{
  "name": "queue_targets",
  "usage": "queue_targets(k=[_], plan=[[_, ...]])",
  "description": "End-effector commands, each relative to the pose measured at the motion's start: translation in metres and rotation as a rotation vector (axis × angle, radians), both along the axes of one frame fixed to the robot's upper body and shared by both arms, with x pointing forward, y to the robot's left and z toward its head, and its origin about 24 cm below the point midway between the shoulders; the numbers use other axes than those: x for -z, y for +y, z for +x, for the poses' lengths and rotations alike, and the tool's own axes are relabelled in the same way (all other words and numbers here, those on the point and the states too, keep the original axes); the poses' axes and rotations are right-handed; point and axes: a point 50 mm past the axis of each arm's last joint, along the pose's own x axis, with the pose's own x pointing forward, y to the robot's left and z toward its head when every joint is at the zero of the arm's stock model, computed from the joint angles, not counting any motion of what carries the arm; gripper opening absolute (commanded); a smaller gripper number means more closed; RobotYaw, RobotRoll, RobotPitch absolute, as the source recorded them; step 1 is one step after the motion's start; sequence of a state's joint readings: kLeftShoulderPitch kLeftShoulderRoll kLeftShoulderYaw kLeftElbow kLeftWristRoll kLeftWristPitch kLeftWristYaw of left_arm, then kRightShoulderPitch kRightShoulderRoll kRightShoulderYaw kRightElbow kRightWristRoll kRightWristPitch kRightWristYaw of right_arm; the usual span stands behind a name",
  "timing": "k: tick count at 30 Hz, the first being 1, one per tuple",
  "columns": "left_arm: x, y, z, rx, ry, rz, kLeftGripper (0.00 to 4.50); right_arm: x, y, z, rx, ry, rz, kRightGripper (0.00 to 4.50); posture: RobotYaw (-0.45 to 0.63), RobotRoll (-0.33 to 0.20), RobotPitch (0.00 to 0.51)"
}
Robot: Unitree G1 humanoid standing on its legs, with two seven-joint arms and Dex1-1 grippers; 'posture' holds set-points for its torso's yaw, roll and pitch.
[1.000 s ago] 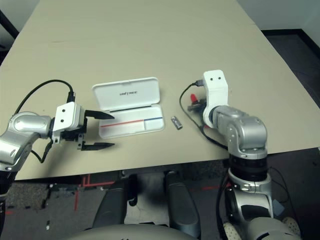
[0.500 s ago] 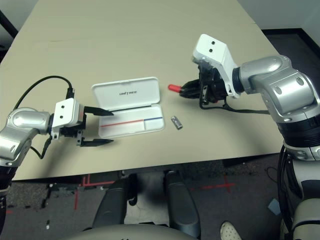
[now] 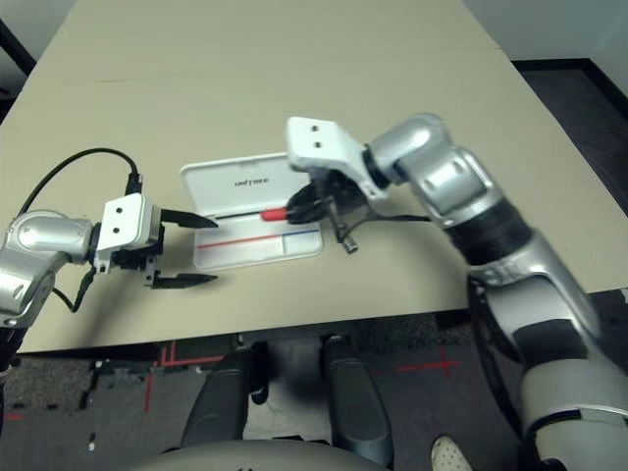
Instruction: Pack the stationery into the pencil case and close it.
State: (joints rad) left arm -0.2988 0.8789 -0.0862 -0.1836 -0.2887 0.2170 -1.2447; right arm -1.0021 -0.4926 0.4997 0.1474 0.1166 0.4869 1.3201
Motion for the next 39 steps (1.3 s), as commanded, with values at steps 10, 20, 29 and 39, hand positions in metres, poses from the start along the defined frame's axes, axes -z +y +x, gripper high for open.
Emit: queue_targets(k=[10, 20, 29, 39], plan=[[0.000, 0.001, -0.008, -0.027, -0.002, 0.010, 4.50, 0.026, 0.033, 0.015, -0.013, -0.084, -0.016, 0.53, 0.08, 0.000, 0.192], [0.000, 0.002, -0.008, -0.042, -0.003, 0.007, 4.50, 0.027, 0.035, 0.016, -0.033, -0.097, 0.057, 1.96, 0.09, 0.000, 0.190], [-0.002, 0.009, -0.007, -0.092, -0.004, -0.001, 4.50, -0.009, -0.005, 0.002, -0.065, -0.032, 0.213, 4.45, 0.08, 0.000, 0.192], [-0.003, 0.023, -0.008, -0.187, 0.003, 0.015, 4.50, -0.034, -0.075, -0.038, -0.004, 0.138, 0.137, 4.45, 0.06, 0.000, 0.191]])
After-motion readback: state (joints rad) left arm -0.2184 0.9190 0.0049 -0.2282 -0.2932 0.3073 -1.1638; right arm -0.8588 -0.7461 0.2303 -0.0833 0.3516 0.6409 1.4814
